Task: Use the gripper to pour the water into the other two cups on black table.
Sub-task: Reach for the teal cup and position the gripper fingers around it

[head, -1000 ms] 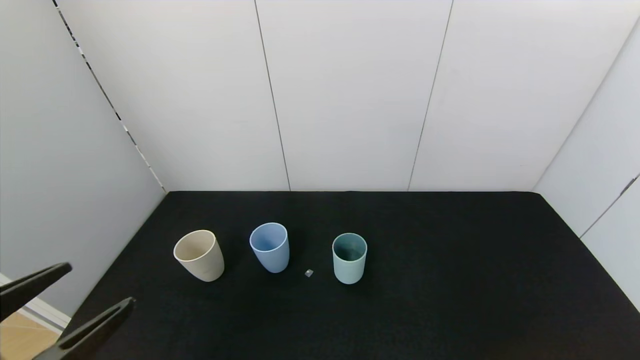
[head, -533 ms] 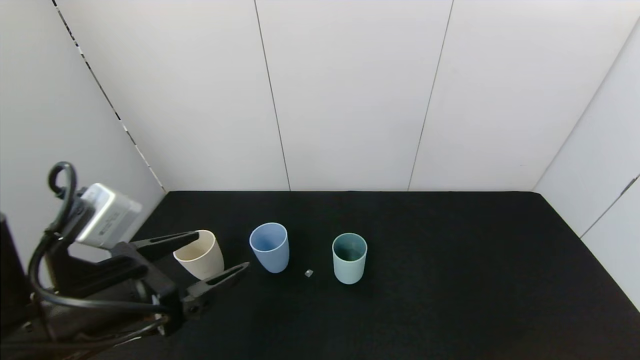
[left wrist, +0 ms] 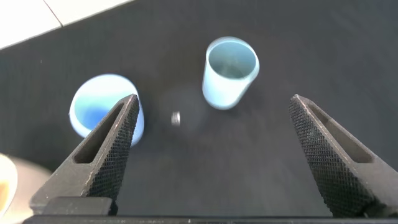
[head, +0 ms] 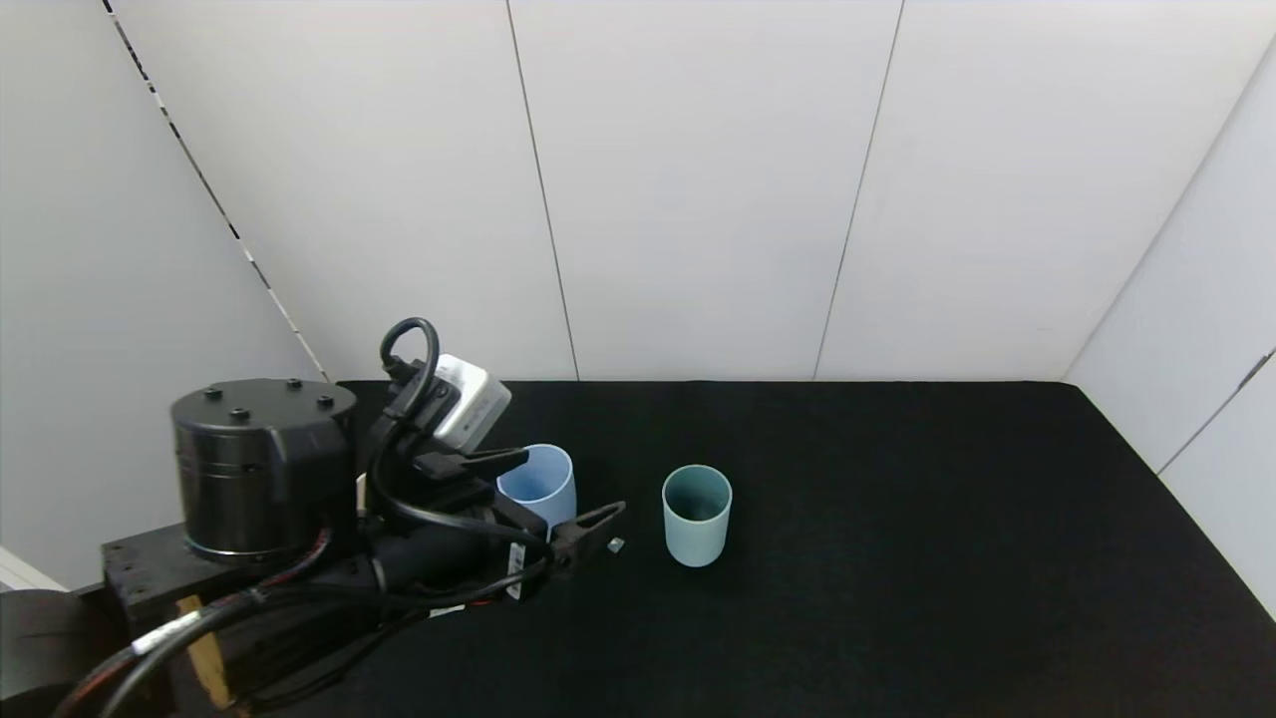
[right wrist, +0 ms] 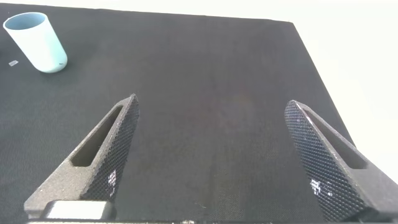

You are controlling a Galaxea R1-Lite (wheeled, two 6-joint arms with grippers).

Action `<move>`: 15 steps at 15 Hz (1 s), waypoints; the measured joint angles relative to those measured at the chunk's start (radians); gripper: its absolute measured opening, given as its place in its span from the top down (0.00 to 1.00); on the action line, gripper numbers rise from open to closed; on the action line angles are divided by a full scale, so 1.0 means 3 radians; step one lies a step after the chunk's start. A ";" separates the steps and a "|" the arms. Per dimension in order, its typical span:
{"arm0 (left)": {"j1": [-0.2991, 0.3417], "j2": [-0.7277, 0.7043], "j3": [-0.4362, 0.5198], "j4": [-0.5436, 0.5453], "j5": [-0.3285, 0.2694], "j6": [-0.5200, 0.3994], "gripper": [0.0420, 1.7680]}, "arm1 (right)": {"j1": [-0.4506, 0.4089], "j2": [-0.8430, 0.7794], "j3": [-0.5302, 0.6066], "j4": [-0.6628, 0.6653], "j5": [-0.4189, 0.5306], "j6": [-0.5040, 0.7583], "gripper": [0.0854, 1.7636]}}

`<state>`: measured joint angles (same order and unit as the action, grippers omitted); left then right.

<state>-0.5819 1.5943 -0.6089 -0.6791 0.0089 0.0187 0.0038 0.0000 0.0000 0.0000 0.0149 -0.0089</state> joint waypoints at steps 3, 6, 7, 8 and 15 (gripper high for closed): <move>-0.0076 0.0500 -0.0018 -0.0679 0.0137 -0.0008 0.03 | 0.0000 0.0000 0.0000 0.0000 0.0000 0.0000 0.03; -0.0189 0.0911 -0.0009 -0.0998 0.0175 -0.0006 0.03 | 0.0001 0.0000 0.0000 0.0000 0.0000 0.0000 0.03; -0.0213 0.1012 -0.0040 -0.1025 0.0174 -0.0008 0.03 | 0.0000 0.0000 0.0000 0.0000 0.0000 0.0001 0.03; -0.0231 0.1101 -0.0061 -0.1035 0.0174 -0.0008 0.03 | 0.0000 0.0000 0.0000 0.0000 -0.0001 0.0001 0.03; -0.0287 0.1541 -0.0076 -0.1254 0.0178 -0.0013 0.03 | 0.0000 0.0000 0.0000 0.0000 0.0001 0.0000 0.03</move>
<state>-0.6681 2.0566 -0.6317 -1.0553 0.0623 0.0149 0.0038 0.0000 0.0000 0.0000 0.0153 -0.0089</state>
